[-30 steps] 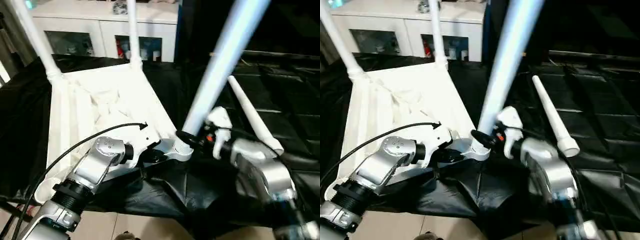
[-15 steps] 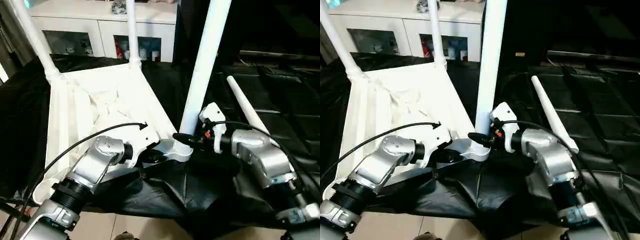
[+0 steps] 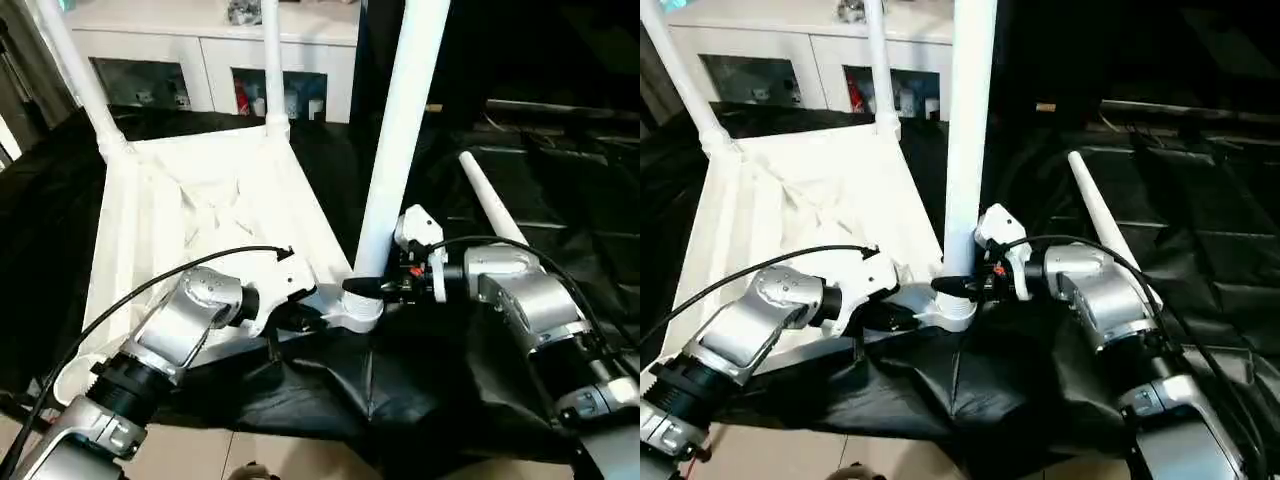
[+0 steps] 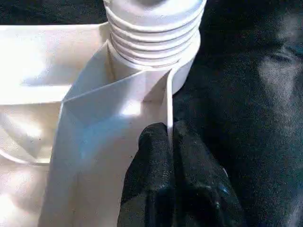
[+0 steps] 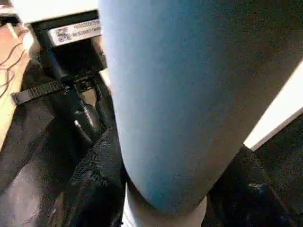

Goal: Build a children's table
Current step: Insert table leg to table base

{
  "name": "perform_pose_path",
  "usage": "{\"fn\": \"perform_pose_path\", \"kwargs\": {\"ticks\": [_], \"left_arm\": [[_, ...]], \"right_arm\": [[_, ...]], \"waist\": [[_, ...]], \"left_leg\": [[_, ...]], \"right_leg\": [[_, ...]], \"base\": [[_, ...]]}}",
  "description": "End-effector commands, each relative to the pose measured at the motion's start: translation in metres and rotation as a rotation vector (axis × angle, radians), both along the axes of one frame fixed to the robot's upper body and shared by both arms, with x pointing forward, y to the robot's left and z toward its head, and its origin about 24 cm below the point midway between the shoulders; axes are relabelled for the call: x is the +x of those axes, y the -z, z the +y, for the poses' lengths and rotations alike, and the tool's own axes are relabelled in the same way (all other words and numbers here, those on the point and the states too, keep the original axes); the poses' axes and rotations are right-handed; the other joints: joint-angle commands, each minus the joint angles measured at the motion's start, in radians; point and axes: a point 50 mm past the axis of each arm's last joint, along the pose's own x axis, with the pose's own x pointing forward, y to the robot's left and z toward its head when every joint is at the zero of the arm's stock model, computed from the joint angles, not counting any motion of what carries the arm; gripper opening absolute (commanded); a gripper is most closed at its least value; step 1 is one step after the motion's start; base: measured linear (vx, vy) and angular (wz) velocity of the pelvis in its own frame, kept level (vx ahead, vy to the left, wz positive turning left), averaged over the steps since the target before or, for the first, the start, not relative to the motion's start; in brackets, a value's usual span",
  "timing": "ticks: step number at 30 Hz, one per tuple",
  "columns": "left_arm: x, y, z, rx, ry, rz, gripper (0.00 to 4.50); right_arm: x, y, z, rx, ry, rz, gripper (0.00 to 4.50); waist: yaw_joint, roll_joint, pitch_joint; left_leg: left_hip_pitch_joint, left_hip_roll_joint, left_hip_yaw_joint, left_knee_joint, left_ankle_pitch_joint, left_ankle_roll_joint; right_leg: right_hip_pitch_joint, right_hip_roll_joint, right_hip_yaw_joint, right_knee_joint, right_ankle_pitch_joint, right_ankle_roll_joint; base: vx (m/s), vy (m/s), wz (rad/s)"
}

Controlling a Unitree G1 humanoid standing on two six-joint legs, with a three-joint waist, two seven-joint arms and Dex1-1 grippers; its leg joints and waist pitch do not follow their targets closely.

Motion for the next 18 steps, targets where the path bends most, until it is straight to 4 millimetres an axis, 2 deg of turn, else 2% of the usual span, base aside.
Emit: {"fn": "perform_pose_path", "kwargs": {"ticks": [1, 3, 4, 5, 7, 9, 10, 11, 12, 13, 14, 15, 18], "left_arm": [[0.014, -0.031, -0.015, -0.061, -0.029, -0.126, 0.0], [0.016, -0.033, -0.016, -0.058, -0.061, -0.138, 0.0], [0.017, -0.034, -0.017, -0.056, -0.078, -0.146, 0.0], [0.019, -0.035, -0.02, -0.058, -0.108, -0.147, 0.0], [0.022, -0.036, -0.026, -0.059, -0.155, -0.14, 0.0], [0.024, -0.037, -0.032, -0.058, -0.186, -0.136, 0.0], [0.027, -0.037, -0.042, -0.052, -0.231, -0.132, 0.0], [0.031, -0.036, -0.054, -0.041, -0.268, -0.142, 0.0], [0.031, -0.036, -0.054, -0.041, -0.268, -0.142, 0.0], [0.034, -0.035, -0.064, -0.032, -0.296, -0.153, 0.0], [0.036, -0.035, -0.07, -0.034, -0.313, -0.156, 0.0], [0.036, -0.034, -0.071, -0.034, -0.315, -0.157, 0.0], [0.04, -0.034, -0.075, -0.032, -0.357, -0.173, 0.0]], "right_arm": [[0.001, 0.038, -0.016, -0.135, 0.244, 0.083, 1.88], [0.003, 0.039, -0.016, -0.127, 0.319, 0.081, 1.88], [0.003, 0.039, -0.017, -0.121, 0.359, 0.084, 1.88], [0.004, 0.04, -0.016, -0.104, 0.428, 0.105, 1.88], [0.003, 0.043, -0.012, -0.091, 0.503, 0.135, 1.88], [0.003, 0.045, -0.008, -0.081, 0.564, 0.168, 1.88], [0.006, 0.048, -0.002, -0.08, 0.646, 0.19, 1.88], [0.009, 0.051, 0.009, -0.087, 0.718, 0.202, 1.88], [0.009, 0.051, 0.009, -0.087, 0.718, 0.202, 1.87], [0.012, 0.053, 0.018, -0.094, 0.774, 0.21, 1.87], [0.013, 0.054, 0.023, -0.093, 0.805, 0.221, 1.87], [0.013, 0.054, 0.024, -0.092, 0.808, 0.223, 1.87], [0.014, 0.053, 0.034, -0.101, 0.836, 0.223, 1.87]], "waist": [[-0.01, 0.0, -0.047], [-0.013, 0.003, -0.046], [-0.022, 0.0, -0.043], [-0.03, 0.003, -0.041], [-0.039, 0.005, -0.038], [-0.045, 0.002, -0.04], [-0.052, 0.01, -0.035], [-0.055, 0.007, -0.038], [-0.058, 0.005, -0.037], [-0.064, 0.015, -0.038], [-0.065, 0.013, -0.039], [-0.068, 0.012, -0.04], [-0.071, 0.013, -0.045]], "left_leg": [[0.016, 0.06, -0.028, -0.089, -0.395, -0.018], [0.02, 0.057, -0.032, -0.089, -0.412, -0.028], [0.018, 0.054, -0.036, -0.091, -0.435, -0.029], [0.018, 0.054, -0.037, -0.091, -0.44, -0.029], [0.018, 0.053, -0.038, -0.094, -0.451, -0.031], [0.017, 0.051, -0.038, -0.092, -0.45, -0.03], [0.016, 0.049, -0.038, -0.092, -0.461, -0.032], [0.017, 0.047, -0.041, -0.089, -0.46, -0.037], [0.017, 0.043, -0.04, -0.088, -0.457, -0.035], [0.015, 0.043, -0.043, -0.088, -0.469, -0.039], [0.012, 0.041, -0.044, -0.087, -0.462, -0.039], [0.011, 0.041, -0.046, -0.089, -0.468, -0.036], [0.01, 0.044, -0.043, -0.089, -0.442, -0.025]], "right_leg": [[0.034, -0.075, 0.054, -0.08, -0.48, -0.149], [0.033, -0.075, 0.049, -0.087, -0.536, -0.122], [0.033, -0.076, 0.044, -0.094, -0.582, -0.096], [0.031, -0.074, 0.045, -0.097, -0.584, -0.089], [0.028, -0.07, 0.044, -0.101, -0.585, -0.086], [0.028, -0.072, 0.043, -0.101, -0.59, -0.08], [0.024, -0.068, 0.042, -0.106, -0.596, -0.078], [0.024, -0.071, 0.038, -0.105, -0.602, -0.076], [0.023, -0.069, 0.036, -0.108, -0.615, -0.071], [0.025, -0.07, 0.032, -0.112, -0.629, -0.06], [0.028, -0.071, 0.03, -0.112, -0.626, -0.055], [0.029, -0.072, 0.028, -0.114, -0.62, -0.05], [0.029, -0.071, 0.033, -0.108, -0.541, -0.072]], "base": [[0.0, 0.0, 0.0], [0.0, 0.0, 0.0], [0.0, 0.0, 0.0], [0.0, 0.0, 0.0], [0.0, 0.0, 0.0], [0.0, 0.0, 0.0], [0.0, 0.0, 0.0], [0.0, 0.0, 0.0], [0.0, 0.0, 0.0], [0.0, 0.0, 0.0], [0.0, 0.0, 0.0], [0.0, 0.0, 0.0], [0.0, 0.0, 0.0]]}}
